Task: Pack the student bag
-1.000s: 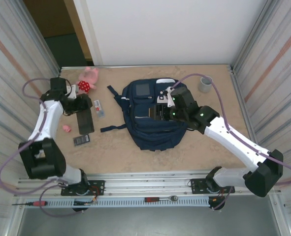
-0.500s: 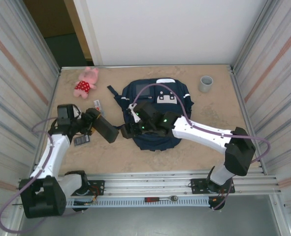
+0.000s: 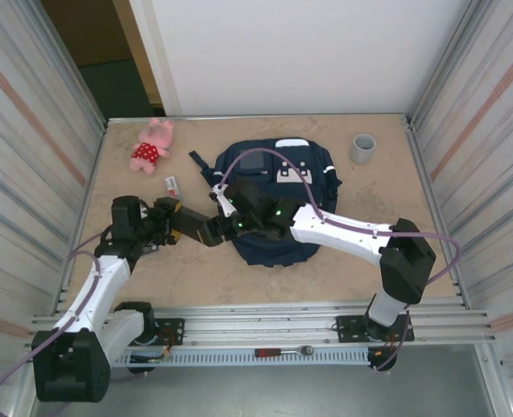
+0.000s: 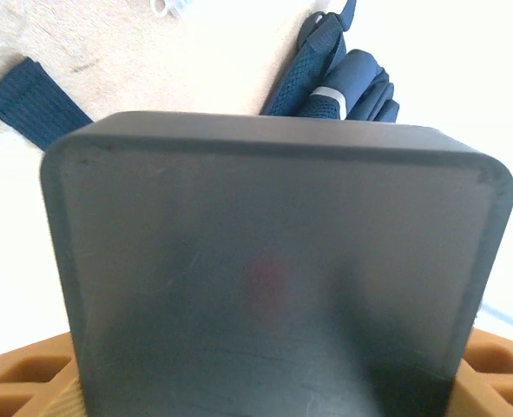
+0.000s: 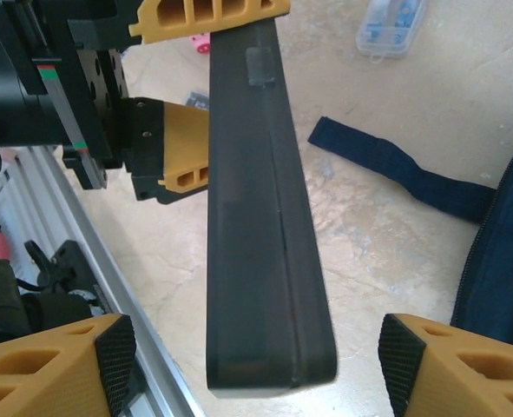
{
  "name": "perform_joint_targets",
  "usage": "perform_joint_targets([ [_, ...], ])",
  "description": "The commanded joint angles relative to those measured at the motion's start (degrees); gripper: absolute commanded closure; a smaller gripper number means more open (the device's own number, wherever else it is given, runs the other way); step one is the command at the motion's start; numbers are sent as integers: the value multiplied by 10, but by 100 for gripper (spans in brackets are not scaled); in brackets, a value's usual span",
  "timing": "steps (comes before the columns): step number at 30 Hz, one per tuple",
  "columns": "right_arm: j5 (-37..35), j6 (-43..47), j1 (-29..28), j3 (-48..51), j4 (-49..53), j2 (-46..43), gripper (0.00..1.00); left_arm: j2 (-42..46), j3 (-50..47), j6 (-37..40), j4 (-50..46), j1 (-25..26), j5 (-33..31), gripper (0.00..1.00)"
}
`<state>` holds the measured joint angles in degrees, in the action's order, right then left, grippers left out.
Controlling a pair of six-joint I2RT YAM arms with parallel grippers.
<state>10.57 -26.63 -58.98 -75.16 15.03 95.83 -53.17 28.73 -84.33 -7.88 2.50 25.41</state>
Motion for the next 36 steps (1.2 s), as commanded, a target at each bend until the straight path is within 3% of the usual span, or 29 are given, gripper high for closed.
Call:
perform_joint_targets([
  [1,14,-20,-2,-7,-26,12,29,12,-14,-65,67,12,-12,54],
  [11,12,-49,-1,-2,-78,23,60,1,-31,-127,132,41,-26,55],
  [17,8,-59,4,11,-84,16,68,-11,-31,-137,154,52,-30,55],
  [20,9,-70,16,25,-85,1,70,-16,-22,-105,140,52,-27,51],
  [25,21,-102,60,94,-104,-63,76,-27,69,83,-13,61,-50,29],
  [29,45,-132,122,162,-106,-140,80,-54,145,239,-106,93,-102,18],
  [36,154,-188,332,261,-91,-290,81,-127,236,517,-121,217,-218,14],
])
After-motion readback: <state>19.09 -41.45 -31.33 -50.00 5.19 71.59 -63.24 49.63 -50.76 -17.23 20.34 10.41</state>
